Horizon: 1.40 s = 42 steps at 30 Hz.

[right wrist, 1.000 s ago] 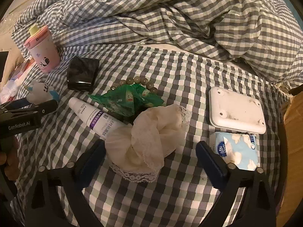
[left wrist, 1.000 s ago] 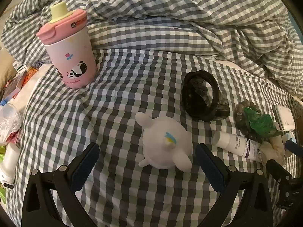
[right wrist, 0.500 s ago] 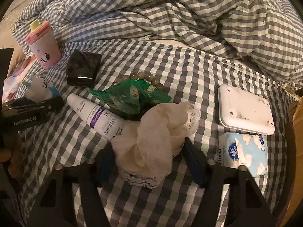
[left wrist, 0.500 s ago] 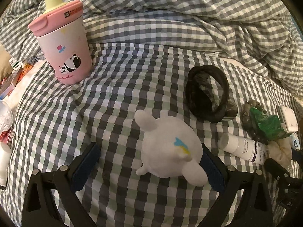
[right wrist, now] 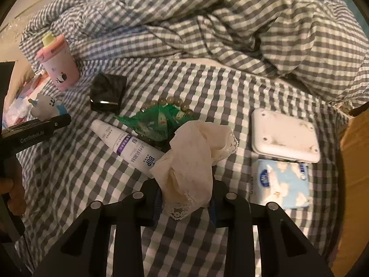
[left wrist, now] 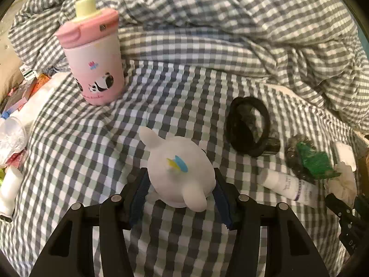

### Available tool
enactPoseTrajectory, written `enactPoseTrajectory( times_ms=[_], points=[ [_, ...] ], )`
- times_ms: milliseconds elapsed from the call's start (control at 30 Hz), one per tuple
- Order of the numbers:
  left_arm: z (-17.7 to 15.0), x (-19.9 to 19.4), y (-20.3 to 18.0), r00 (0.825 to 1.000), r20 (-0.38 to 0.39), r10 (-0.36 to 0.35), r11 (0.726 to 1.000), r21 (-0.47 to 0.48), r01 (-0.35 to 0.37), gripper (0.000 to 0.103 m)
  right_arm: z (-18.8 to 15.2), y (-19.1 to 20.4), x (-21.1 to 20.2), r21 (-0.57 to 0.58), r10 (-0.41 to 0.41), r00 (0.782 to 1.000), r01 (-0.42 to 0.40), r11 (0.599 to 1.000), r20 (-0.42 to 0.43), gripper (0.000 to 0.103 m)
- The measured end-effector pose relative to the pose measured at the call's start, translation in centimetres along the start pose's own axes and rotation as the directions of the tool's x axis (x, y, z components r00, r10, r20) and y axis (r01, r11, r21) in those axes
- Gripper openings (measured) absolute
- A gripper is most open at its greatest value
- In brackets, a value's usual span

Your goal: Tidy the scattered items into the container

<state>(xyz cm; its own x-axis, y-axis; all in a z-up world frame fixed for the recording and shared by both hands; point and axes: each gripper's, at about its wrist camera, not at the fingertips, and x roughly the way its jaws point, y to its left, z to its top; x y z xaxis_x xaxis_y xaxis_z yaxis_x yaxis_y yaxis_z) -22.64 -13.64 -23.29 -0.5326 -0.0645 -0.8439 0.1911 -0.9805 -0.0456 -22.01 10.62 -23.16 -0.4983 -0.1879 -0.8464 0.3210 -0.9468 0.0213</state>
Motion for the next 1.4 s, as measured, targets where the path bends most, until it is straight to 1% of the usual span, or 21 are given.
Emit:
enactPoseTrajectory(
  times_ms=[367, 733, 967, 1167, 1400],
  points=[
    [-0.1, -6.2, -0.8, 0.997, 0.081, 0.002, 1.000, 0.016, -0.004, 0.055, -0.3, -0.3, -5.3, 0.012, 0.002, 0.998, -0.003, 1.000, 0.066, 0.030],
    [-1.0, -13.1, -1.4, 0.986, 0.168, -0.002, 1.000, 0.031, -0.003, 0.055, -1.3, 0.0, -11.7, 0.015, -0.003, 0.985, 0.000, 1.000, 0.171, 0.030],
    [-2.0, -18.0, -2.2, 0.973, 0.230, -0.008, 0.999, 0.048, -0.003, 0.055, -2.2, 0.1, -15.8, 0.017, -0.004, 0.974, 0.000, 1.000, 0.228, 0.030],
    [-2.9, -22.2, -3.2, 0.957, 0.289, -0.020, 0.998, 0.063, 0.002, 0.055, -3.3, -0.3, -19.3, 0.025, -0.019, 0.962, 0.013, 1.000, 0.272, 0.030],
    [-4.1, -26.4, -4.1, 0.940, 0.340, -0.038, 0.997, 0.078, 0.012, 0.055, -4.5, 0.0, -23.3, 0.021, -0.026, 0.946, 0.020, 1.000, 0.324, 0.030]
  ],
)
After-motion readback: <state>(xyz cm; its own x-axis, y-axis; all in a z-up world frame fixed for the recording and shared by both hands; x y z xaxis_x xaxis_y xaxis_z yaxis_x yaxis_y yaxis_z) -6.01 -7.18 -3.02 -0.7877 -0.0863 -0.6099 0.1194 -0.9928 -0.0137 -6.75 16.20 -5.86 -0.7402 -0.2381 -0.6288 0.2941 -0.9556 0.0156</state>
